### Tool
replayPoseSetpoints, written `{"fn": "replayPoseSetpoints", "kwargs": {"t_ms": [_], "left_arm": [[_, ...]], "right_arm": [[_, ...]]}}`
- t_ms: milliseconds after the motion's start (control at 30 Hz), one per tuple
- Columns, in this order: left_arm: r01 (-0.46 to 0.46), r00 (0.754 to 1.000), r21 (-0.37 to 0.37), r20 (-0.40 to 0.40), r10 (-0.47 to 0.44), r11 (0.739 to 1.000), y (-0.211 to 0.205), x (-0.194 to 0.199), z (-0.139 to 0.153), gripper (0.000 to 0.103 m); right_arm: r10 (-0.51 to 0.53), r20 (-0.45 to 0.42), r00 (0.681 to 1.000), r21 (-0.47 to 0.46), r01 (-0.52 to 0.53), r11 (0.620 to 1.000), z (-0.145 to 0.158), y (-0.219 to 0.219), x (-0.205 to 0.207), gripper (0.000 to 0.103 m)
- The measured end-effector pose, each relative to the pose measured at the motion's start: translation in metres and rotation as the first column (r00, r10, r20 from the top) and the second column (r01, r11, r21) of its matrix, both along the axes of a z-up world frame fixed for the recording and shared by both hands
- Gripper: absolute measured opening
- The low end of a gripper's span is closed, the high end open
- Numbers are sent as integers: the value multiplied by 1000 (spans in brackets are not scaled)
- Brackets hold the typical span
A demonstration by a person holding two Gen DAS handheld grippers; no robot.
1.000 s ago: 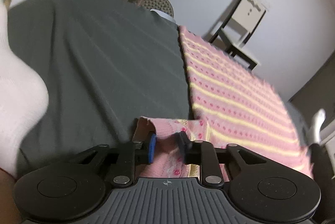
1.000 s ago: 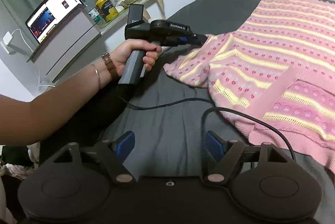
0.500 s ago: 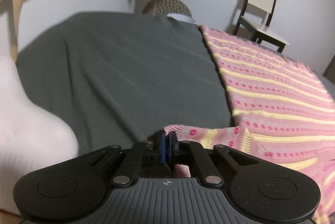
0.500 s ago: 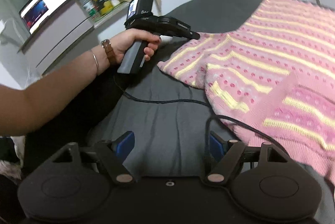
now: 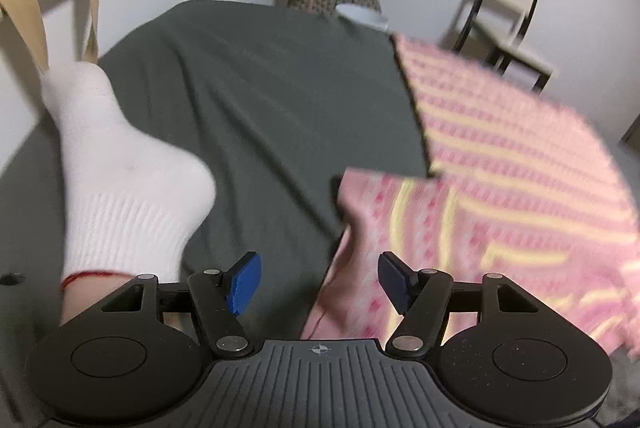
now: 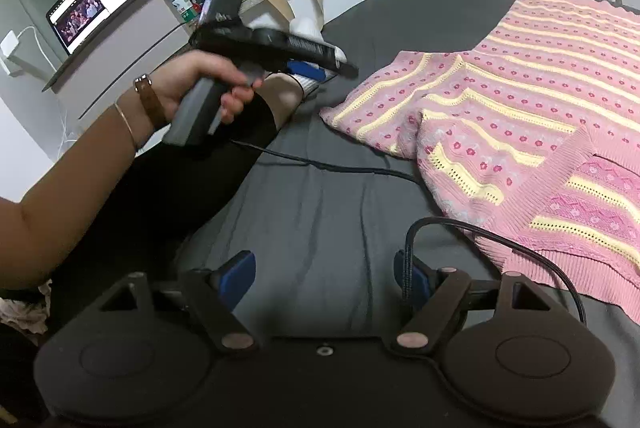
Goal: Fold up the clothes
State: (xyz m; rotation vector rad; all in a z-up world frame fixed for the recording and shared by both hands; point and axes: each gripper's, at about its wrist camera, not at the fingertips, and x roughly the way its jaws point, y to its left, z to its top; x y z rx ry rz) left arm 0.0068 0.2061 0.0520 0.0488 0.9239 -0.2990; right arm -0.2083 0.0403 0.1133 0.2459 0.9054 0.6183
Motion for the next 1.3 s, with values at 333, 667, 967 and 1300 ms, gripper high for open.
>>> {"fn": "replayPoseSetpoints", "kwargs": {"t_ms": [333, 667, 967, 1300], "left_arm": [[80, 997, 88, -9, -80, 993, -25, -8, -19, 13], [-15, 997, 300, 81, -9, 954, -29, -9, -14, 1], [-80, 997, -33, 14, 81, 996, -1, -21, 11, 84], [-230, 971, -290, -127, 201, 929, 19, -38, -4, 90]], "right_arm": [[0, -4, 1000, -10, 0, 1000, 0, 4, -1, 78], [-5, 83, 997, -116, 14, 993, 11, 11, 1, 78], [259, 287, 922, -732, 37, 680, -16, 61, 15, 65], [106, 216, 971, -382, -16, 924, 17, 22, 27, 66]]}}
